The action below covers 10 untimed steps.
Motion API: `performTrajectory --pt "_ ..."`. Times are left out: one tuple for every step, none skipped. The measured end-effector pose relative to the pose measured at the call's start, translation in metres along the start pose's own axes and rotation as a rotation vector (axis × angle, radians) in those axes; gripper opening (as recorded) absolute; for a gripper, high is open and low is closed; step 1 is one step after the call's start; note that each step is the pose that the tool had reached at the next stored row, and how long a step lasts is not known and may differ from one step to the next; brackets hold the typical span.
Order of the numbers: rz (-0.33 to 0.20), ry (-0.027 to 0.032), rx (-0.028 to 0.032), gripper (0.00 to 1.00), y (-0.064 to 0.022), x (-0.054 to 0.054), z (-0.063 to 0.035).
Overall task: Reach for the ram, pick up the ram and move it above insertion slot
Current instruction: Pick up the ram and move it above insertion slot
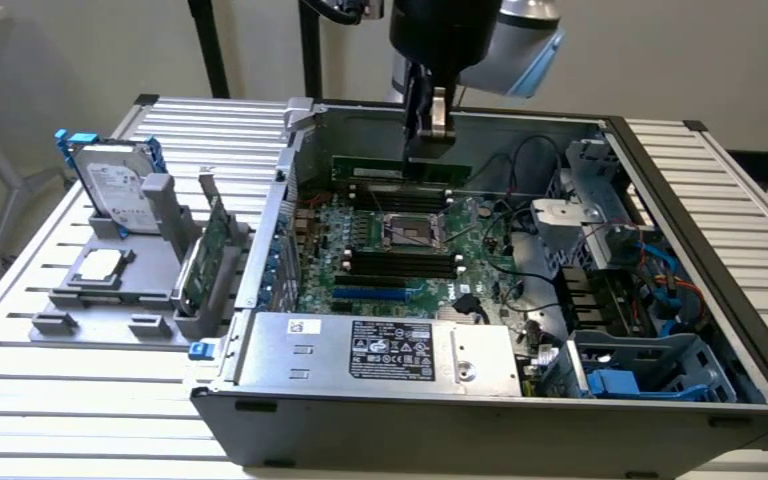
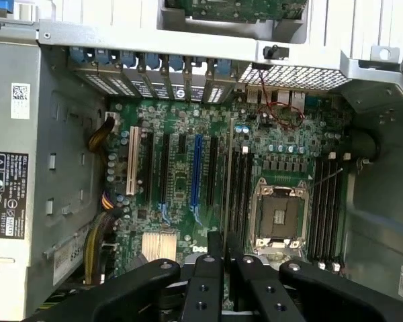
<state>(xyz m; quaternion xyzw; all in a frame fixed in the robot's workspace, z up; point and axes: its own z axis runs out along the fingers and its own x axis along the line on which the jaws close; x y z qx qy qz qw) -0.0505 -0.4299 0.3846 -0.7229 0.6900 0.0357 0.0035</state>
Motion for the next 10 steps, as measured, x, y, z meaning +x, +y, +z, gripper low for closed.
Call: performTrajectory --pt "0.0 -0.0005 0.0 0.14 -0.0011 -0.0009 0.0" --pt "0.0 -0.0008 0.0 0.14 -0.0017 -0.0016 0.0" --pt "0.0 -0.0011 0.0 0.14 -0.002 -0.0022 0.0" --pt "0.0 -0.0012 0.0001 0.14 -0.0022 -0.0026 0.0001" --pt "0.0 -0.0011 0.0 0.14 -0.0022 -0.0027 0.0" --pt "0.0 -0.0012 0.0 0.14 -0.0022 -0.0027 0.0001" --pt "0.0 -0.0012 0.0 0.14 -0.0022 -0.0027 0.0001" --pt "0.0 -0.0011 0.0 0.14 -0.0022 -0.0027 0.0001" --pt "0.0 -0.0012 0.0 0.14 -0.0022 -0.0027 0.0001" --pt "0.0 -0.0012 0.0 0.14 -0.0022 -0.0027 0.0001"
